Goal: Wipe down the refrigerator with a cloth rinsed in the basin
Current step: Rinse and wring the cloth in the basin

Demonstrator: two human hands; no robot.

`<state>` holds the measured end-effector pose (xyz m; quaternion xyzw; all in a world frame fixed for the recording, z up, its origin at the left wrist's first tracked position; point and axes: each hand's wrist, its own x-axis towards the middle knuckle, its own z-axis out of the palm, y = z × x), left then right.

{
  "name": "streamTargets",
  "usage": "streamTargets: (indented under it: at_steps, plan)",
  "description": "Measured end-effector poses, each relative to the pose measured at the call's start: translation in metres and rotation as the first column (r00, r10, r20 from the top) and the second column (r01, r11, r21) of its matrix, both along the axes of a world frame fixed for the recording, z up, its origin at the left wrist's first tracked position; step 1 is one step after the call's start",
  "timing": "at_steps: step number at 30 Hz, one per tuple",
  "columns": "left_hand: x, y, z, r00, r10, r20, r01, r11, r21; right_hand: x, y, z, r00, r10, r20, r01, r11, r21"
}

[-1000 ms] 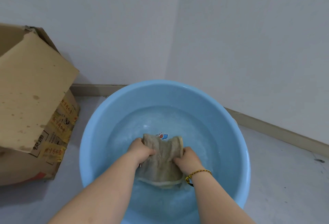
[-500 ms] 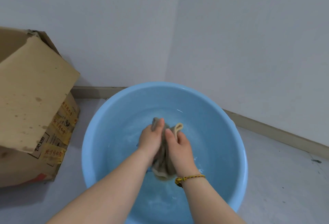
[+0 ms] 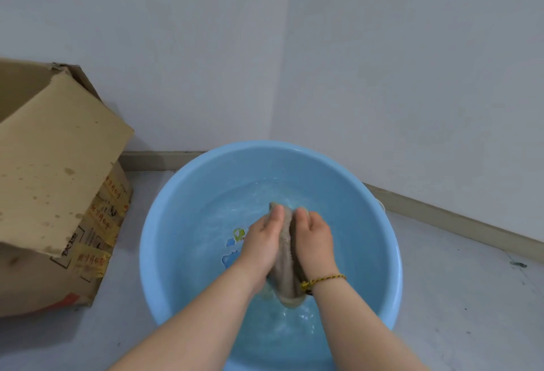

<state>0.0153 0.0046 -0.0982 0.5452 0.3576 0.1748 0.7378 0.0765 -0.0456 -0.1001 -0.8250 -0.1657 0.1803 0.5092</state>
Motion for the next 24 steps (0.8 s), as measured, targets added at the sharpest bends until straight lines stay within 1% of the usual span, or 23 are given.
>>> streamTargets:
  at_steps: [2, 4, 5, 7, 8, 10, 11, 12, 13, 14, 15, 16, 17, 18, 19, 20, 21, 22, 23, 24]
  plan:
    - [-0.001, 0.001, 0.002, 0.999, -0.038, -0.027, 0.039, 0.999, 0.033, 0.008, -0.006, 0.003, 0.996, -0.075, -0.047, 0.076, 0.997, 0.025]
    - [-0.004, 0.006, 0.003, 0.995, -0.085, -0.060, 0.087, 0.996, 0.031, 0.008, -0.012, 0.007, 0.998, -0.061, -0.005, 0.061, 0.997, 0.047]
    - [-0.005, 0.008, 0.005, 0.992, -0.109, -0.065, 0.109, 0.994, 0.001, 0.006, -0.014, 0.007, 0.999, -0.024, 0.048, 0.023, 0.999, 0.031]
    - [-0.007, 0.007, 0.010, 0.991, -0.126, -0.045, 0.123, 0.990, -0.074, -0.003, -0.016, 0.003, 0.965, 0.118, 0.236, -0.113, 0.993, -0.033]
    - [-0.007, 0.008, 0.011, 0.994, -0.102, -0.035, 0.099, 0.992, -0.084, -0.010, -0.017, 0.001, 0.916, 0.208, 0.342, -0.194, 0.978, -0.075]
    - [-0.004, 0.008, 0.012, 0.999, 0.033, -0.009, -0.034, 0.996, -0.085, -0.022, -0.021, -0.004, 0.764, 0.358, 0.537, -0.304, 0.934, -0.190]
    - [-0.003, 0.009, 0.011, 0.993, 0.120, 0.009, -0.119, 0.989, -0.089, -0.025, -0.024, -0.007, 0.684, 0.407, 0.605, -0.331, 0.913, -0.240]
    - [-0.002, 0.009, 0.010, 0.982, 0.187, 0.021, -0.184, 0.978, -0.095, -0.025, -0.027, -0.010, 0.605, 0.434, 0.668, -0.321, 0.900, -0.293]
    - [-0.002, 0.009, 0.010, 0.973, 0.227, 0.033, -0.222, 0.968, -0.113, -0.025, -0.029, -0.011, 0.546, 0.444, 0.710, -0.298, 0.895, -0.331]
    - [-0.002, 0.009, 0.011, 0.966, 0.253, 0.057, -0.242, 0.959, -0.150, -0.026, -0.031, -0.014, 0.510, 0.424, 0.749, -0.270, 0.905, -0.328]
    - [-0.002, 0.008, 0.013, 0.961, 0.266, 0.082, -0.245, 0.948, -0.204, -0.026, -0.032, -0.016, 0.527, 0.385, 0.758, -0.265, 0.922, -0.283]
    - [-0.002, 0.007, 0.015, 0.957, 0.267, 0.110, -0.230, 0.936, -0.266, -0.027, -0.032, -0.015, 0.605, 0.313, 0.732, -0.250, 0.948, -0.199]
    - [-0.002, 0.008, 0.017, 0.954, 0.266, 0.139, -0.211, 0.924, -0.320, -0.029, -0.031, -0.011, 0.724, 0.230, 0.650, -0.223, 0.970, -0.096]
    - [-0.002, 0.009, 0.020, 0.953, 0.257, 0.159, -0.188, 0.917, -0.351, -0.030, -0.030, -0.008, 0.864, 0.198, 0.463, -0.219, 0.976, -0.007]
    - [-0.002, 0.011, 0.023, 0.956, 0.234, 0.176, -0.158, 0.919, -0.362, -0.030, -0.029, -0.005, 0.957, 0.211, 0.200, -0.232, 0.969, 0.089]
    - [-0.003, 0.012, 0.025, 0.959, 0.207, 0.194, -0.124, 0.921, -0.369, -0.028, -0.029, -0.004, 0.969, 0.245, -0.044, -0.233, 0.955, 0.185]
    - [-0.004, 0.014, 0.028, 0.960, 0.184, 0.212, -0.091, 0.919, -0.383, -0.024, -0.028, -0.002, 0.941, 0.292, -0.169, -0.247, 0.938, 0.244]
    - [-0.004, 0.016, 0.030, 0.958, 0.167, 0.232, -0.061, 0.913, -0.403, -0.019, -0.027, -0.001, 0.922, 0.333, -0.197, -0.284, 0.928, 0.240]
    - [-0.005, 0.017, 0.031, 0.956, 0.153, 0.250, -0.036, 0.907, -0.419, -0.015, -0.025, 0.002, 0.919, 0.365, -0.147, -0.338, 0.924, 0.177]
    - [-0.005, 0.018, 0.031, 0.957, 0.137, 0.257, -0.014, 0.904, -0.427, -0.012, -0.025, 0.006, 0.917, 0.392, -0.072, -0.390, 0.920, 0.047]
